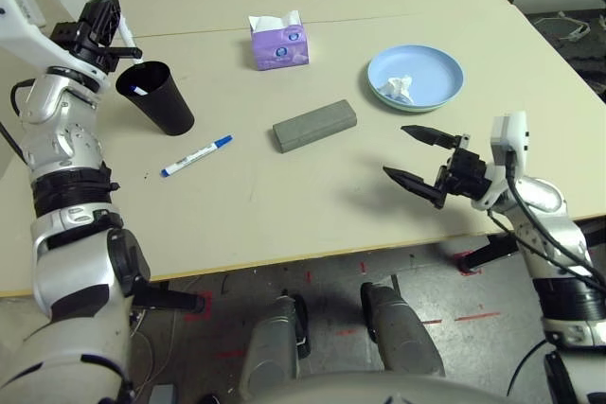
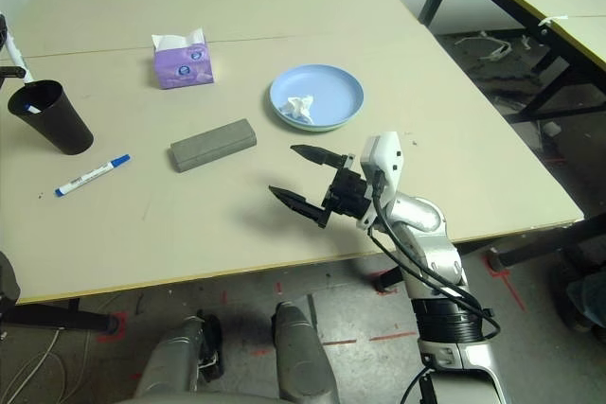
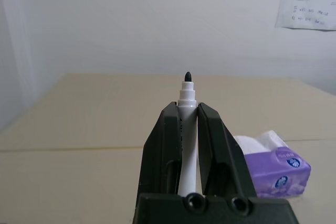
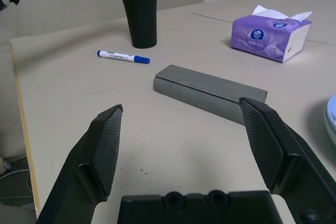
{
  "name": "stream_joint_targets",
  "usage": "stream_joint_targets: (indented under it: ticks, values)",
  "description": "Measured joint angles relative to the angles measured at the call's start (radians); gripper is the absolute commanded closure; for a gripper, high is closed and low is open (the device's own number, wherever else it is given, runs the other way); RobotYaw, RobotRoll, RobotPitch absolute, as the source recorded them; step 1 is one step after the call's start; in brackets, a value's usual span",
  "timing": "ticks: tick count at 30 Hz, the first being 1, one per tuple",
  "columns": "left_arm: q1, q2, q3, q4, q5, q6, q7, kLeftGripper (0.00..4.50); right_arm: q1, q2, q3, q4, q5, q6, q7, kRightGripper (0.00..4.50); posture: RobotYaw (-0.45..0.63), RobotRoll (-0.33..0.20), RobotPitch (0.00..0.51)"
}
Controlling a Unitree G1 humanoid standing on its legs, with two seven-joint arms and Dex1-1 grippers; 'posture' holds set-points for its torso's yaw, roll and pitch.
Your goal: Organize and tidy the items on the table.
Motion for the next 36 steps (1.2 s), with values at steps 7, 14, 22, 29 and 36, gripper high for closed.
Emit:
stream_joint_targets:
  ticks: [7, 14, 22, 29, 36]
  values:
    - [0.049, -0.001, 0.000, -0.030, -0.001, 0.010, 0.023, 2.54, 0.000, 0.000, 0.000, -0.001, 0.000, 0.001, -0.005, 0.00, -0.15, 0.000, 0.194]
    - [0.069, 0.000, 0.001, -0.068, -0.003, 0.023, 0.036, 0.18, -0.007, 0.000, 0.002, -0.001, -0.002, 0.001, -0.005, 0.00, -0.14, 0.000, 0.192]
    - [0.075, 0.002, 0.008, -0.170, -0.052, 0.037, -0.009, 0.03, -0.013, 0.001, 0.005, 0.001, -0.005, 0.001, -0.004, 0.00, -0.14, 0.000, 0.189]
    - [0.095, 0.117, -0.241, -0.596, -0.085, 0.277, -0.249, 0.03, -0.016, 0.004, 0.009, 0.003, -0.008, 0.001, -0.005, 0.00, -0.14, 0.000, 0.187]
    - [0.231, 0.319, -0.525, -0.770, 0.000, 0.596, -0.434, 0.03, -0.018, 0.006, 0.012, 0.006, -0.010, 0.001, -0.004, 0.00, -0.15, 0.000, 0.187]
